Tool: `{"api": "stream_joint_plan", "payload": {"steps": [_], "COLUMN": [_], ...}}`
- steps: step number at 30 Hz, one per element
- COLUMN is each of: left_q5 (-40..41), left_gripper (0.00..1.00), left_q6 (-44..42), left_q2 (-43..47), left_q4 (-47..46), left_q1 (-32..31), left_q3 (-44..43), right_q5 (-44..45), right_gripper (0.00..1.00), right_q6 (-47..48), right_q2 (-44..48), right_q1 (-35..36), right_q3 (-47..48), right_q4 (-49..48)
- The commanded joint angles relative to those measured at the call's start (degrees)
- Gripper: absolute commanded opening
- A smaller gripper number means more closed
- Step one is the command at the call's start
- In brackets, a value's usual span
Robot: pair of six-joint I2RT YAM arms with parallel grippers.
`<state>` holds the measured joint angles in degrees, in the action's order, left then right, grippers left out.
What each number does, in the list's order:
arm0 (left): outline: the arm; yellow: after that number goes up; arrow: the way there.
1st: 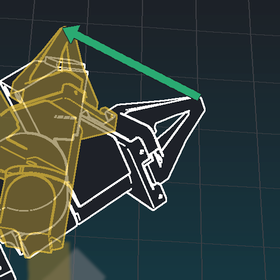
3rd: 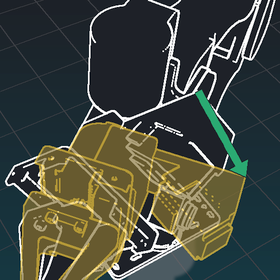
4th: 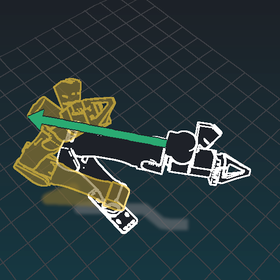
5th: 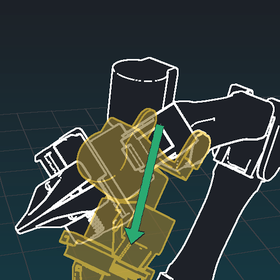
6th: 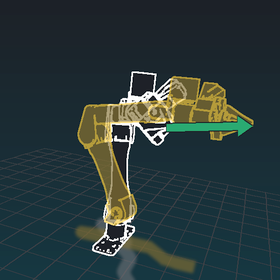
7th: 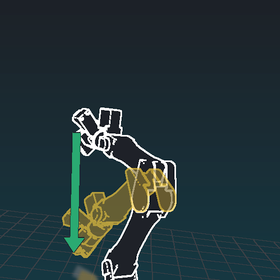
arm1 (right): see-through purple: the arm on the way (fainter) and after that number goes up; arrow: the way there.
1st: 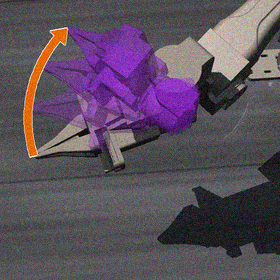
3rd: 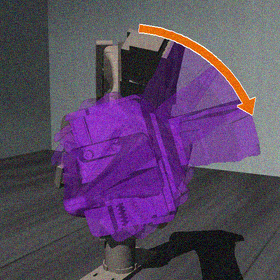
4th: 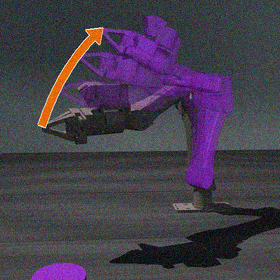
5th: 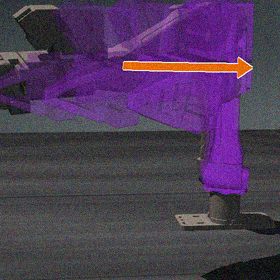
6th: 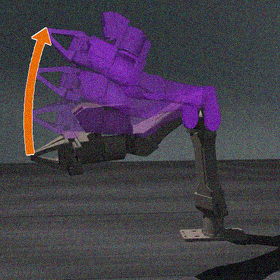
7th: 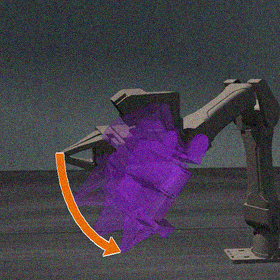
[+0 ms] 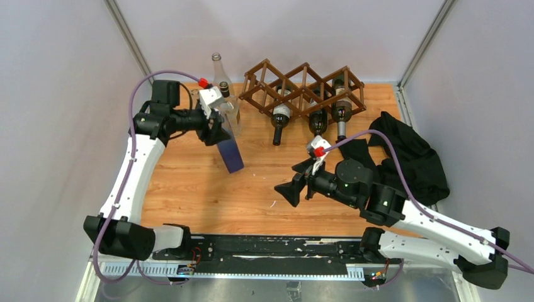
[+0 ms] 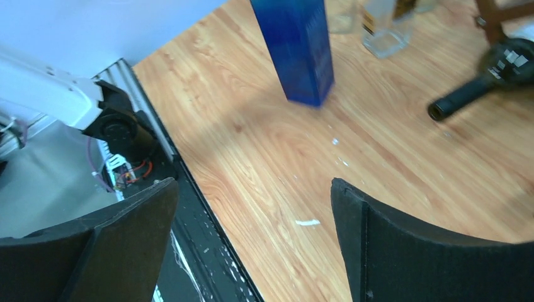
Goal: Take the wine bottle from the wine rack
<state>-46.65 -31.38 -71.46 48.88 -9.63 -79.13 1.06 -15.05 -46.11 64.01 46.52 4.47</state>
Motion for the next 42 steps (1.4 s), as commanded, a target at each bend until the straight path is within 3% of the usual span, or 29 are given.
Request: {"api": "stream_joint_plan", "payload": {"steps": [1, 7, 16, 25, 28, 31, 37, 42], "left_q5": [-4.98, -4.46, -0.72, 1.54, 2.02, 2.67, 5.48, 6.25], "left_gripper": [0.00, 0.00, 0.00, 0.02, 0.35, 0.59, 0.76, 0.99], "left_q6": [-2.31, -4.27, -7.69, -4.17, -2.47, -1.25, 0.52, 1.95], "left_q2": [-1.90, -5.38, -10.12, -12.57, -13.06, -13.06, -11.57, -10.55], "left_q4": [-8.12, -12.05, -13.62, -19.01, -19.19, -19.56, -20.56, -18.83], "left_q1": [5.58, 11.54, 16.12, 16.83, 16.84, 16.84, 16.77, 16.79], "left_q3": [-4.42, -4.94, -5.01, -2.11, -1.72, -1.09, 0.00, -0.91], "right_q5": [10.86, 17.80, 24.41, 8.33, 11.97, 12.84, 10.52, 6.77], "right_gripper": [0.94, 0.96, 0.98, 1.00, 1.00, 1.00, 0.99, 0.98], "right_q6": [-4.96, -10.53, -13.34, -13.22, -10.88, -10.31, -10.49, -9.37], "right_q2": [4.25, 4.72, 0.51, -11.05, -13.98, -16.54, -23.61, -29.79], "right_q1": [-0.11, -1.06, -3.56, -27.28, -31.14, -35.38, -44.54, -50.25], "right_q3": [1.98, 10.77, 18.85, 23.34, 24.30, 25.28, 28.41, 28.60], "right_q4": [13.68, 31.42, 41.58, 39.40, 36.75, 32.89, 26.13, 20.97]}}
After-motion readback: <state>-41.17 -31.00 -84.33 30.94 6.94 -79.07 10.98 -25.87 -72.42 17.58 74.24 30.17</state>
